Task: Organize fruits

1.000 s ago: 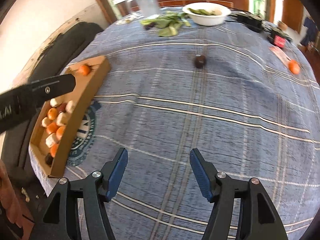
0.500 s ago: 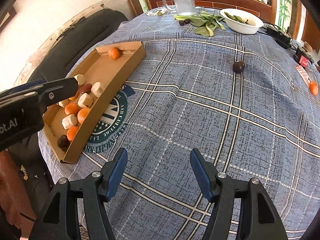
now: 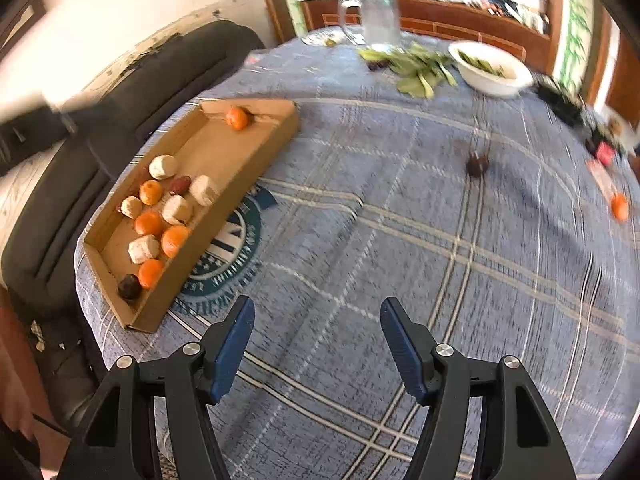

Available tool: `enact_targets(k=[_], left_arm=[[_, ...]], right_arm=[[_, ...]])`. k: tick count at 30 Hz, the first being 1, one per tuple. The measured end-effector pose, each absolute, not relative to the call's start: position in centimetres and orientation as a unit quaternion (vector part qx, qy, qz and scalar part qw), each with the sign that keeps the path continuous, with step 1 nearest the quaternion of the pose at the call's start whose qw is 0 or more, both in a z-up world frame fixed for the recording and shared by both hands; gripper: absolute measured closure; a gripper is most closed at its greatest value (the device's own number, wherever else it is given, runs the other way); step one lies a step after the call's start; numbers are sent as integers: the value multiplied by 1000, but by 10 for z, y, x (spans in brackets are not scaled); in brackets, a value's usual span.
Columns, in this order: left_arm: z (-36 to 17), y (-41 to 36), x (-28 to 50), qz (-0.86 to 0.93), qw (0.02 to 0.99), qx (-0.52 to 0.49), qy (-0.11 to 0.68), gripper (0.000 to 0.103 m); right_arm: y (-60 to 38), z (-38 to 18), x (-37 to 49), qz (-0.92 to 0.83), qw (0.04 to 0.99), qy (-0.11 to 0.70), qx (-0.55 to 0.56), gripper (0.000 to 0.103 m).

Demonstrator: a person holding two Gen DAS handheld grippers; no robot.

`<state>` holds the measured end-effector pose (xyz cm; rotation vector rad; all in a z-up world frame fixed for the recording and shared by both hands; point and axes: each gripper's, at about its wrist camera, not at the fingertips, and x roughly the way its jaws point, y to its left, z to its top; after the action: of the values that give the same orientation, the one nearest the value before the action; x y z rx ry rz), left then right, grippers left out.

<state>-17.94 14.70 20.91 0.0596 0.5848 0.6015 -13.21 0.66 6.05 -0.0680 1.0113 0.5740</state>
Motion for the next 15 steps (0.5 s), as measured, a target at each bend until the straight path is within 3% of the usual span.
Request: enact_targets(k=[6,15], left_arm=[[275,160,-225,340,927,34,155,0],[230,191,-216,273,927,-33,255,0]], right_arm=[[38,91,-130,306,845,433,-64,33],[82,98,-141,362,827,419,-94,32]])
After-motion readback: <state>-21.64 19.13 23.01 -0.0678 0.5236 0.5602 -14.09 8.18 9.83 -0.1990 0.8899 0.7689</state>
